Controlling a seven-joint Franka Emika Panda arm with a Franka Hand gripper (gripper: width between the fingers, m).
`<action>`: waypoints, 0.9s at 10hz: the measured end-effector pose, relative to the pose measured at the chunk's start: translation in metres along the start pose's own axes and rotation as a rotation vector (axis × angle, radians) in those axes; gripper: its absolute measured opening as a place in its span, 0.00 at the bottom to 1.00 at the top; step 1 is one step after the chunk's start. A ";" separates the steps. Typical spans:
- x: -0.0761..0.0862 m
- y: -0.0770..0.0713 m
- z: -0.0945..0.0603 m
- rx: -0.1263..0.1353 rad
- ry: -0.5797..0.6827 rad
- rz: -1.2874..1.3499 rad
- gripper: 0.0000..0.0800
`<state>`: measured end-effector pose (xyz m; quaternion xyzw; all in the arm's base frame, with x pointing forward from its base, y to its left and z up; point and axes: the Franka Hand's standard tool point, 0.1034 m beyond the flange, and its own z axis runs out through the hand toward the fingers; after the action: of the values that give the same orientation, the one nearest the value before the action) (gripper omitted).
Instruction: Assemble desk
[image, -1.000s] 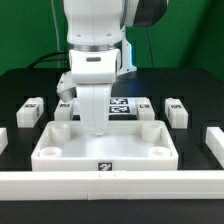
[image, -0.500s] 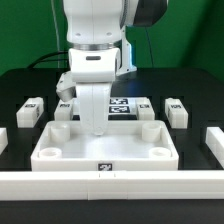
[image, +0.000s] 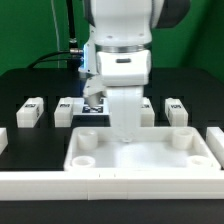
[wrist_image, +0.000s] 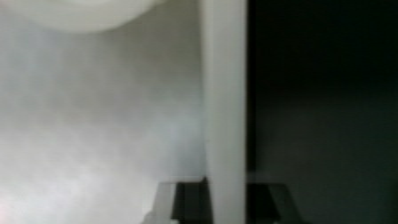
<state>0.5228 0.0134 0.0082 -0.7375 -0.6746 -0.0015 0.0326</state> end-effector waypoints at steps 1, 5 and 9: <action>0.009 0.000 0.001 0.000 -0.004 -0.020 0.08; 0.009 0.000 0.001 0.002 -0.016 -0.040 0.08; 0.008 -0.001 0.001 0.003 -0.016 -0.040 0.61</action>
Offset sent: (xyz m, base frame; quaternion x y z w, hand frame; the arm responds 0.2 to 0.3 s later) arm 0.0168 0.0226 0.0020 -0.0508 -0.0072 -0.0693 0.9963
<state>0.5226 0.0219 0.0073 -0.7239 -0.6893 0.0046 0.0283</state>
